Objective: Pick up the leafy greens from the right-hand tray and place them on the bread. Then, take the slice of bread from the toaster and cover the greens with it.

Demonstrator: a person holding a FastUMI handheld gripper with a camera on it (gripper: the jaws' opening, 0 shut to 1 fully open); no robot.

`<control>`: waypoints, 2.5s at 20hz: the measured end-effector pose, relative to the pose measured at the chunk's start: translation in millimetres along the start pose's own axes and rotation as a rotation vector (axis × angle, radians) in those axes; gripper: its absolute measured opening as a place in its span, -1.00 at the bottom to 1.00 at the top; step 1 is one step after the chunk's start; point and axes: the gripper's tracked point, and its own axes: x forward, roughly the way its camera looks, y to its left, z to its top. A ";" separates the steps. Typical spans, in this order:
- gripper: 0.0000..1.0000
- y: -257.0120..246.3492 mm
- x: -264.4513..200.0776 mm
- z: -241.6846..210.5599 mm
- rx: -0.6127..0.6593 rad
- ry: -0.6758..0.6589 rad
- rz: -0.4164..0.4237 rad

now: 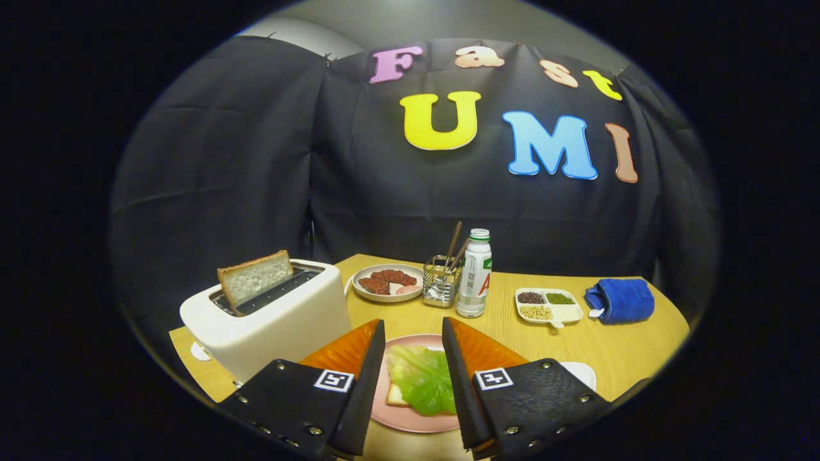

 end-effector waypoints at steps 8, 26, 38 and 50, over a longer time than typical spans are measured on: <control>0.09 80.1 -39.5 22.2 -0.006 -0.094 0.057; 0.09 204.5 24.3 32.5 -0.094 -0.097 0.032; -0.69 190.4 60.1 32.7 -0.040 -0.065 -0.052; -0.84 190.5 46.2 61.1 0.016 -0.077 0.009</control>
